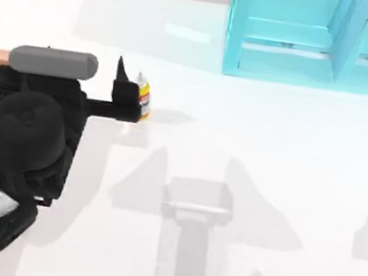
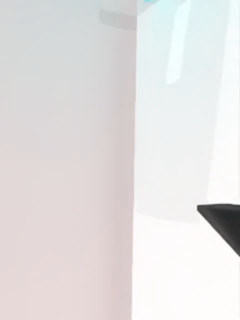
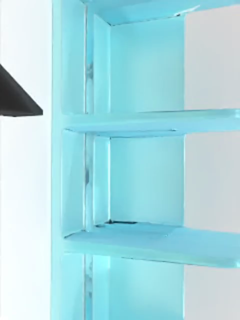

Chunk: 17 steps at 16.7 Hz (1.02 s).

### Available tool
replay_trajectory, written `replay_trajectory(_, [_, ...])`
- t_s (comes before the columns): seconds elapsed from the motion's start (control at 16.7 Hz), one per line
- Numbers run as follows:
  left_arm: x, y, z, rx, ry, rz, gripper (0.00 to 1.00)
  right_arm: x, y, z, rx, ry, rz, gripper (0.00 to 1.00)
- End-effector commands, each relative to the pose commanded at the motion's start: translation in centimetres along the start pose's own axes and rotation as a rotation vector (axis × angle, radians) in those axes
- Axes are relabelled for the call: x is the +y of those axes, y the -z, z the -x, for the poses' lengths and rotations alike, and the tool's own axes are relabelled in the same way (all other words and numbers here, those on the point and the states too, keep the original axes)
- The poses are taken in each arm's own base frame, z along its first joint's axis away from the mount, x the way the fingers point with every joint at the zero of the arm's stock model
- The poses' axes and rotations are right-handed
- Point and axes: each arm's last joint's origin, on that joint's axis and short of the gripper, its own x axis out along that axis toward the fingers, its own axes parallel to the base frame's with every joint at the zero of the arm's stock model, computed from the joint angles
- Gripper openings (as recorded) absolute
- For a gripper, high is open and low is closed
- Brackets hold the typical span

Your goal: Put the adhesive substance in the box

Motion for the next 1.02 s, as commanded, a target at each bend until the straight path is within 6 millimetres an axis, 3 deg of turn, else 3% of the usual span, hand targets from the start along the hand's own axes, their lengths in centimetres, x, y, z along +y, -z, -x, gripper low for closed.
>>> replay_trajectory(0.24, [-3.5,5.7,-0.9,0.031,0.002,-0.014,1.00,0.0,0.0,0.0,0.000,0.000,0.000,1.00])
replay_trajectory(0.54, [-5.4,11.3,-0.4,0.050,-0.009,-0.022,1.00,0.0,0.0,0.0,0.000,0.000,0.000,1.00])
replay_trajectory(0.72, [-5.8,12.6,-0.2,0.046,-0.019,-0.018,1.00,0.0,0.0,0.0,0.000,0.000,0.000,1.00])
replay_trajectory(1.02, [-5.6,12.7,-0.2,0.047,-0.025,-0.019,1.00,0.0,0.0,0.0,0.000,0.000,0.000,1.00])
